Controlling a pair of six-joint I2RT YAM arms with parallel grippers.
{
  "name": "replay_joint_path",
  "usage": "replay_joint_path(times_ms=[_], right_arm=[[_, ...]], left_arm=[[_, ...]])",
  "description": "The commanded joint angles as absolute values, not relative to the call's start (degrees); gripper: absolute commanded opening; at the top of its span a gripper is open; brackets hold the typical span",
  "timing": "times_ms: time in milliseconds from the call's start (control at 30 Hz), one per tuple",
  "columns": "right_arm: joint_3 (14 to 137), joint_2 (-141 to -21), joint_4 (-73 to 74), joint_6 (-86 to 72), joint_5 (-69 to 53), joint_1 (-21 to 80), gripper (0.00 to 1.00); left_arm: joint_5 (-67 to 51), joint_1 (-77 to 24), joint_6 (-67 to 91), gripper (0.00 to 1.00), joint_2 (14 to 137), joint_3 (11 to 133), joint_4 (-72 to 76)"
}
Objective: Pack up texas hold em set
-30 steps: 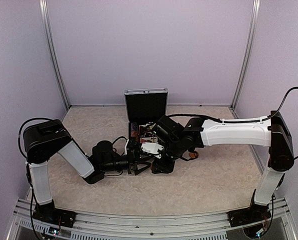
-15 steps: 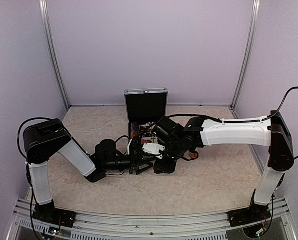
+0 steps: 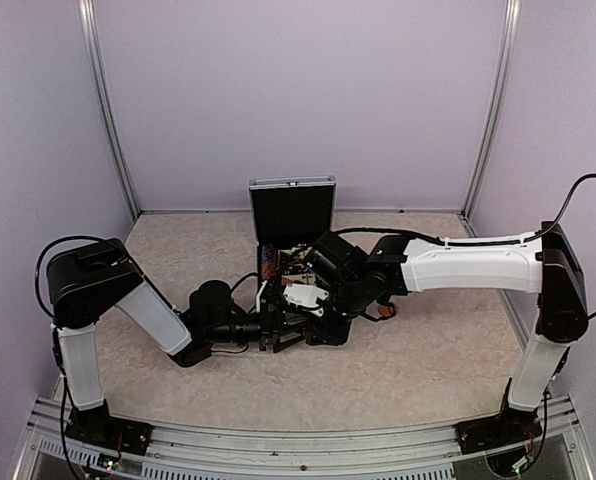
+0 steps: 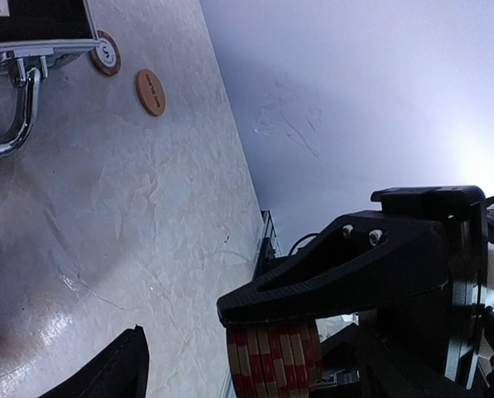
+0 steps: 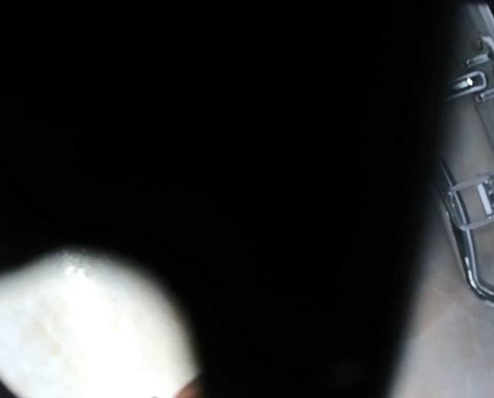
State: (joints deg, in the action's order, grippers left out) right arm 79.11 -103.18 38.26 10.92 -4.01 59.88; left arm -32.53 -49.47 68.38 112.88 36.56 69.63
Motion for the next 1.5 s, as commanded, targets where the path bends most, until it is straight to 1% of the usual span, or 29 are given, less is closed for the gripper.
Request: replay_joint_path(times_ms=[0, 367, 933, 1033, 1200, 1367, 1467], right_arm=[[79.48, -101.65, 36.62, 11.25, -3.94, 60.03, 0.00], [80.65, -103.98, 38.06, 11.25, -5.20, 60.03, 0.00], [80.98, -104.04, 37.90, 11.59, -5.62, 60.03, 0.00], [81.03, -103.92, 37.80, 11.68, -5.62, 60.03, 0.00], [81.08, -103.91, 37.80, 11.69, -5.58, 60.00, 0.00], [81.10, -104.04, 37.73, 11.69, -5.42, 60.03, 0.00], [80.89, -104.06, 37.53, 11.60, -5.21, 60.02, 0.00]], left_arm=[[-33.84, -49.83, 66.18, 0.85, 111.15, 36.12, 69.15], [-33.98, -50.49, 62.67, 0.85, 112.31, 40.35, 62.23], [-35.82, -50.58, 63.29, 0.72, 114.91, 42.37, 62.49], [-36.27, -50.62, 63.28, 0.67, 115.31, 42.75, 62.40], [-36.36, -50.63, 63.29, 0.64, 115.41, 42.89, 62.34], [-36.39, -50.71, 63.19, 0.55, 115.43, 42.90, 62.39], [-36.52, -50.71, 63.19, 0.46, 115.47, 42.89, 62.49]])
